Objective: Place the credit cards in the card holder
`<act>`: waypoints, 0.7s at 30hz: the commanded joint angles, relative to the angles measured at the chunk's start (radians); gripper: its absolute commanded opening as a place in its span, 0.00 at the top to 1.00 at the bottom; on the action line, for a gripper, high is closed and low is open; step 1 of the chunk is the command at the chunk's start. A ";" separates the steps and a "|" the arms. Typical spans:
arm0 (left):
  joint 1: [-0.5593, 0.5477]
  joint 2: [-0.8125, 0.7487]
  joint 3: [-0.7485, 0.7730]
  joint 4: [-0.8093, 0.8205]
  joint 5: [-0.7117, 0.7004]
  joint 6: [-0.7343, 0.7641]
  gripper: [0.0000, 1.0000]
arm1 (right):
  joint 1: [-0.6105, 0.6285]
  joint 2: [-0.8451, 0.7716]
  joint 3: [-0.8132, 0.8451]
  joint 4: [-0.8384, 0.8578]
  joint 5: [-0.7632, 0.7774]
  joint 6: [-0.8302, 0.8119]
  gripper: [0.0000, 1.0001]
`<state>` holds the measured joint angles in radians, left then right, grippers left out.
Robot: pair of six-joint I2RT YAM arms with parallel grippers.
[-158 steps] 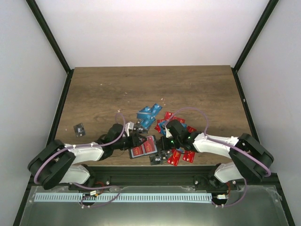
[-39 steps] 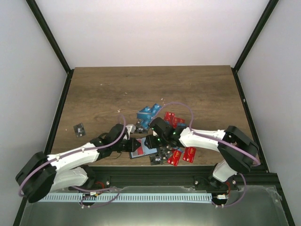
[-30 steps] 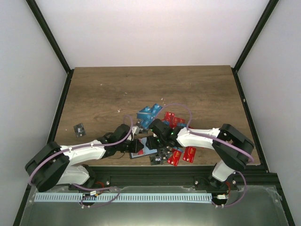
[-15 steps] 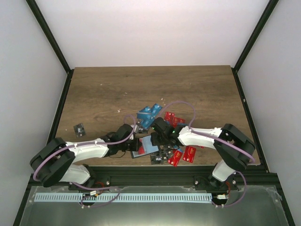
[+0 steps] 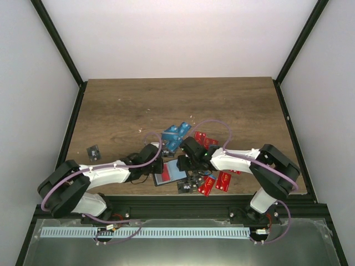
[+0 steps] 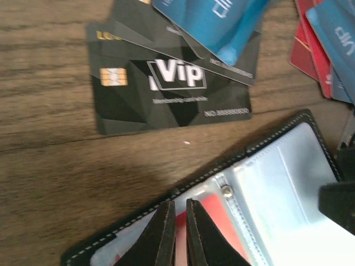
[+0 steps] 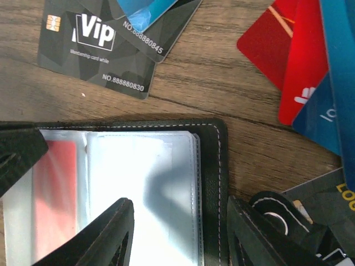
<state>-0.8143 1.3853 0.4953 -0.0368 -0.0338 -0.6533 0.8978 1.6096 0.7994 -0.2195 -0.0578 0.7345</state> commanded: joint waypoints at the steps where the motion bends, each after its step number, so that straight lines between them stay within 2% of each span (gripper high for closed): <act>1: 0.007 0.008 0.000 -0.167 -0.144 0.009 0.91 | -0.004 0.034 -0.001 0.062 -0.103 -0.014 0.52; 4: 0.015 -0.008 0.010 -0.212 -0.210 0.001 0.91 | -0.003 0.056 0.018 0.083 -0.150 -0.022 0.52; 8: 0.020 -0.060 0.014 -0.242 -0.231 -0.005 0.91 | -0.004 0.063 0.038 0.101 -0.208 -0.035 0.52; 16: 0.017 -0.212 0.039 -0.213 -0.071 0.047 0.90 | -0.003 -0.057 0.087 -0.020 -0.136 -0.073 0.52; 21: 0.009 -0.268 0.072 -0.195 0.025 0.083 0.86 | -0.006 -0.180 0.063 -0.144 -0.034 -0.041 0.51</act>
<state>-0.7975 1.1519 0.5289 -0.2493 -0.1055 -0.6147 0.8925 1.5311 0.8436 -0.2413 -0.1875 0.6853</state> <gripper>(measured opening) 0.124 0.484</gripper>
